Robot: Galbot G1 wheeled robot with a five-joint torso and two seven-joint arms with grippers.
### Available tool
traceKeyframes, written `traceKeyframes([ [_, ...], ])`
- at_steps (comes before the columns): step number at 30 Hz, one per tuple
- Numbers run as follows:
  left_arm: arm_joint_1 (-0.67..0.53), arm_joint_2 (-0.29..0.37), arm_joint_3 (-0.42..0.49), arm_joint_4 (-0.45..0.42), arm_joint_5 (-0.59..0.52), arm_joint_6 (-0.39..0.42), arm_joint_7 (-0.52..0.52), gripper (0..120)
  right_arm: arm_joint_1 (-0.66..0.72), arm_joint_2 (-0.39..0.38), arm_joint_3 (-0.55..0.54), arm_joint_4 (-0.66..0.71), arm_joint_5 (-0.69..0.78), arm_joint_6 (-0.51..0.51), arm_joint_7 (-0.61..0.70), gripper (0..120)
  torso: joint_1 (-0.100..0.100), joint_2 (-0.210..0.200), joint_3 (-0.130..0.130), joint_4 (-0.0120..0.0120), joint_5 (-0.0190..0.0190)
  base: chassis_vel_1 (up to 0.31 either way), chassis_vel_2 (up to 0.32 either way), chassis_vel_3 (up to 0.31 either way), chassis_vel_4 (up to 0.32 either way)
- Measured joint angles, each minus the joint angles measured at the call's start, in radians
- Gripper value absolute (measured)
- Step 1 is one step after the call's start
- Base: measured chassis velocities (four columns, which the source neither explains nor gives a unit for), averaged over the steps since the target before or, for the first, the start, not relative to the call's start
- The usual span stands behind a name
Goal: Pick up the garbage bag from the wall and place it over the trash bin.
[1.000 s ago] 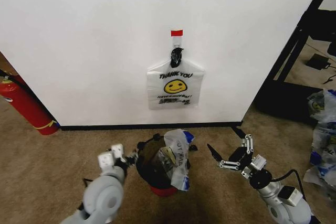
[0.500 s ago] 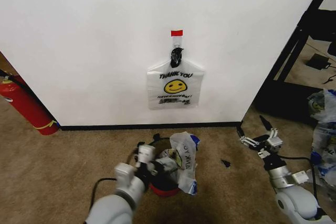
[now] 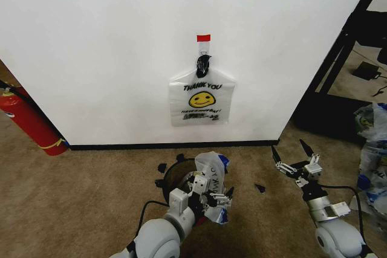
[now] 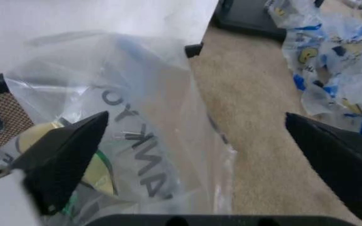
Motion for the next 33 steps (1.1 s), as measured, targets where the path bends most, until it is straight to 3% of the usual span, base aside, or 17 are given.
traceKeyframes([
  [5,-0.029,-0.022,0.005,0.057,0.002,0.004,-0.037,84,0.003,0.010,-0.008,-0.005,-0.008,0.002,-0.008,100,0.000,0.000,0.000,0.0000,-0.0001,0.000,0.000,0.000,0.000],
  [11,-0.024,-0.014,-0.022,0.053,-0.026,0.019,-0.041,67,0.005,0.016,-0.011,-0.010,-0.012,0.004,-0.012,100,0.000,0.000,0.000,0.0001,0.0000,0.000,0.000,0.000,0.000],
  [12,-0.020,-0.014,-0.028,0.051,-0.036,0.021,-0.036,62,0.006,0.017,-0.011,-0.011,-0.014,0.004,-0.013,100,0.000,0.000,0.000,0.0000,0.0000,0.000,0.000,0.000,0.000],
  [13,-0.008,-0.018,-0.036,0.050,-0.049,0.030,-0.027,49,0.006,0.020,-0.014,-0.009,-0.017,0.005,-0.015,100,0.000,0.000,0.000,0.0000,0.0000,0.000,0.000,0.000,0.000],
  [24,0.041,-0.013,-0.099,0.023,-0.057,0.022,-0.021,7,0.000,0.032,-0.022,-0.003,-0.035,0.008,-0.024,100,0.000,0.000,0.000,0.0000,-0.0001,0.000,0.000,0.000,0.000],
  [27,0.048,-0.011,-0.117,0.023,-0.056,0.018,-0.022,0,-0.001,0.036,-0.029,-0.007,-0.038,0.010,-0.034,100,0.000,0.000,0.000,0.0000,-0.0001,0.000,0.000,0.000,0.000],
  [33,0.068,-0.006,-0.150,0.041,-0.047,0.010,-0.028,0,-0.004,0.040,-0.053,-0.012,-0.015,0.004,-0.086,100,0.000,0.000,0.000,-0.0001,-0.0001,0.000,0.000,0.000,0.000],
])
